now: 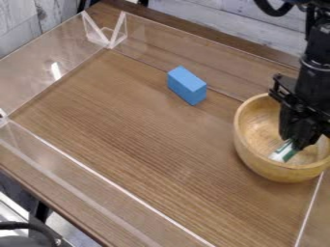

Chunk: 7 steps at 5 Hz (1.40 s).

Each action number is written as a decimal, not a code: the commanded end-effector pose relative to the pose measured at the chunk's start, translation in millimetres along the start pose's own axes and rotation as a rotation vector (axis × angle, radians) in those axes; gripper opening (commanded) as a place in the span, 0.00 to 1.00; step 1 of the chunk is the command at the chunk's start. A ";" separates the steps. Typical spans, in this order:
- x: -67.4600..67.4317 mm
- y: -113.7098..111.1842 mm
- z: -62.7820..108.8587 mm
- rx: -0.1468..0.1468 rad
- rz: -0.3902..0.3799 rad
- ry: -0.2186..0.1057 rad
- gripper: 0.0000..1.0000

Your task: Remove the green marker from inside the brown bowl and put it on the table

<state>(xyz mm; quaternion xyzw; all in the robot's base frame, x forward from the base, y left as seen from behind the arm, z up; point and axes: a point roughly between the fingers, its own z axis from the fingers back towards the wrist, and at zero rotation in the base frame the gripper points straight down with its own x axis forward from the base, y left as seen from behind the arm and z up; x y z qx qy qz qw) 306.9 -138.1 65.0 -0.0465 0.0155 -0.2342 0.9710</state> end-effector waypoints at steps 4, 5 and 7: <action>-3.0 4.3 40.7 -0.011 -0.048 -0.085 0.00; -4.8 4.8 41.9 -0.016 -0.060 -0.084 0.00; -8.5 5.8 44.4 -0.023 -0.087 -0.083 0.00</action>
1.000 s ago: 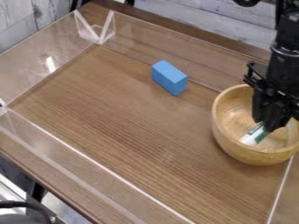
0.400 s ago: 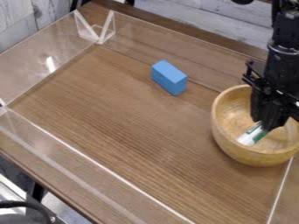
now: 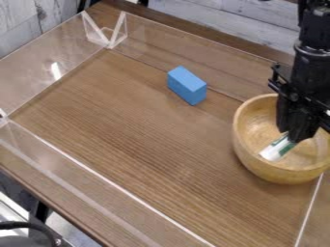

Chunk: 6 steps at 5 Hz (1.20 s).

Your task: Remove the green marker from inside the brown bowl and put it on the table

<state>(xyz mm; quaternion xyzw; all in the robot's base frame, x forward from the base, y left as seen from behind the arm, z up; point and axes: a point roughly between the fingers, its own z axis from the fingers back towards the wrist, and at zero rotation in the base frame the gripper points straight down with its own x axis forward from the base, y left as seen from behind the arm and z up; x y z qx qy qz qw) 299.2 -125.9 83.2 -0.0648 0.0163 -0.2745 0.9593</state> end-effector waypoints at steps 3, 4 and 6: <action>-3.9 1.2 35.2 0.010 -0.038 -0.079 0.00; -7.8 1.8 39.9 0.010 -0.045 -0.079 0.00; -17.5 3.9 49.8 0.018 -0.041 -0.081 0.00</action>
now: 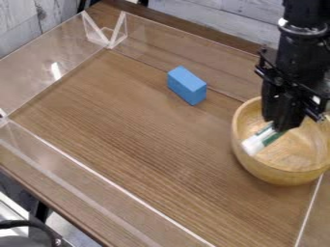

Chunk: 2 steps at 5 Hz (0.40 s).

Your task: Remove the green marker from inside the brown bowl and put it on the table

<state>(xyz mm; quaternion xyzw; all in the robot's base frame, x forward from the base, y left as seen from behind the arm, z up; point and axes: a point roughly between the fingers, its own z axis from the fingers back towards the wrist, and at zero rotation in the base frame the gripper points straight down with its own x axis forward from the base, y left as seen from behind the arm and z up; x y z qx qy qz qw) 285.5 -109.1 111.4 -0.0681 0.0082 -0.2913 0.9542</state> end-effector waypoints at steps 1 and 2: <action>-1.5 2.0 24.8 0.027 0.008 -0.068 0.00; -6.0 2.8 28.0 0.034 0.029 -0.072 0.00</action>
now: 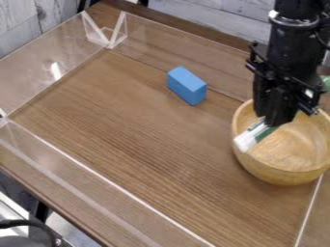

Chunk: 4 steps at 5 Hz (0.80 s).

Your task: Remove the green marker from inside the brown bowl and put it on the table

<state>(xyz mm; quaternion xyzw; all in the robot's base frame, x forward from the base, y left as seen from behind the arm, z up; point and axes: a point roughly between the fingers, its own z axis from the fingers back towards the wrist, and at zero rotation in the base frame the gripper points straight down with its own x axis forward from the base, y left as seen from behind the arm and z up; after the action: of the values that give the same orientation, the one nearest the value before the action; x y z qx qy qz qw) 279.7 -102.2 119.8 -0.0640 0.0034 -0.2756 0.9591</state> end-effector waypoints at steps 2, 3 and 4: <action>-4.4 3.2 21.4 0.034 0.026 -0.070 0.00; -7.6 4.4 21.7 0.044 0.056 -0.074 0.00; -9.4 5.2 21.1 0.053 0.074 -0.079 0.00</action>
<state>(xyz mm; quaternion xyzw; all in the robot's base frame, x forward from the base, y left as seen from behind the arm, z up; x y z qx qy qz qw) 272.1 -91.7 119.6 -0.0499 -0.0009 -0.2374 0.9701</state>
